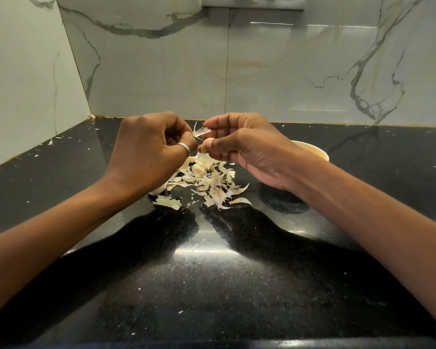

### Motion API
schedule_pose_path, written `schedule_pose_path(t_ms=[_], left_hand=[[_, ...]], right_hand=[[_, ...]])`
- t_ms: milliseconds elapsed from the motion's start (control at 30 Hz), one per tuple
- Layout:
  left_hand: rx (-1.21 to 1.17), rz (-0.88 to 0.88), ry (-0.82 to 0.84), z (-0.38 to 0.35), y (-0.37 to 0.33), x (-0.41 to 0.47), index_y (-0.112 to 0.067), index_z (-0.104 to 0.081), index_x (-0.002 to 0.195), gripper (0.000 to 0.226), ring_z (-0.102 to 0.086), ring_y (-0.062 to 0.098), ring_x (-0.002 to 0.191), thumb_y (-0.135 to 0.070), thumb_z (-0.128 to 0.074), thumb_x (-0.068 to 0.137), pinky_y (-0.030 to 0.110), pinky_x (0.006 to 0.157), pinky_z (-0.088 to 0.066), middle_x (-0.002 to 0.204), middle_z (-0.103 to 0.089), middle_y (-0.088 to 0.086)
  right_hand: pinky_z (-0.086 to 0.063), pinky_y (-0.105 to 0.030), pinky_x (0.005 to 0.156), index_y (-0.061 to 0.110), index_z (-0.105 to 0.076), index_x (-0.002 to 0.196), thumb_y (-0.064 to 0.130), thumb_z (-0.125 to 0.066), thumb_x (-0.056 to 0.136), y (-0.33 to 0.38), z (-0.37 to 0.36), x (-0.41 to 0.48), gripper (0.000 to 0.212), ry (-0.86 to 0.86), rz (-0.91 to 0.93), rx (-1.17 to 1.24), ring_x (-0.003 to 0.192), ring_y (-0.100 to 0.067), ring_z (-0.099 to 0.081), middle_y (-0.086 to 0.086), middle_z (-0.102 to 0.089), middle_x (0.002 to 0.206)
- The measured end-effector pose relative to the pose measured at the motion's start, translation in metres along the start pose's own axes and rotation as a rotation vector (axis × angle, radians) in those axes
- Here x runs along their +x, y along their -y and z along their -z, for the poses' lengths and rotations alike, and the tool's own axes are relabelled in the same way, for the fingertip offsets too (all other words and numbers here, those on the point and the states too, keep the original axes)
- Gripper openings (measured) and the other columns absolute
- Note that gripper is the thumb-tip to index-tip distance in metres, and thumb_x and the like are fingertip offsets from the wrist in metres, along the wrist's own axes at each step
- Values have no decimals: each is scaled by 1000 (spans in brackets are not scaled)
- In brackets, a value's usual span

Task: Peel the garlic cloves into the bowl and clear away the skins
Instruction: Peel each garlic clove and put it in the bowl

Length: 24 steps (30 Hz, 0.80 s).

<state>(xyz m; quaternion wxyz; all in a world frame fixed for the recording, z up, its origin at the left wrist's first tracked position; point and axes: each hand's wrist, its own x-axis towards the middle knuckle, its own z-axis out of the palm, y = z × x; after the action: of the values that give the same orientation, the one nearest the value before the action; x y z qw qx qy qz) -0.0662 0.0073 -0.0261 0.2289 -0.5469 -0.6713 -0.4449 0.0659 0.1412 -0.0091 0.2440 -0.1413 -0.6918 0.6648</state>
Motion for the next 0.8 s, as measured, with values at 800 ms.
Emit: schedule_pose_path(t_ms=[800], left_hand=[[67,83,94,1,-2,-2,-31,-77,86,23,-65,9,68,-39,-56,79,37,71,-58,69,-66,-19]], right_hand=[[-60,-42,94,0,-64,120,-12,-77,81,4,7,0,43,-71,107,-281,90,-19,-68,-17,-71,108]])
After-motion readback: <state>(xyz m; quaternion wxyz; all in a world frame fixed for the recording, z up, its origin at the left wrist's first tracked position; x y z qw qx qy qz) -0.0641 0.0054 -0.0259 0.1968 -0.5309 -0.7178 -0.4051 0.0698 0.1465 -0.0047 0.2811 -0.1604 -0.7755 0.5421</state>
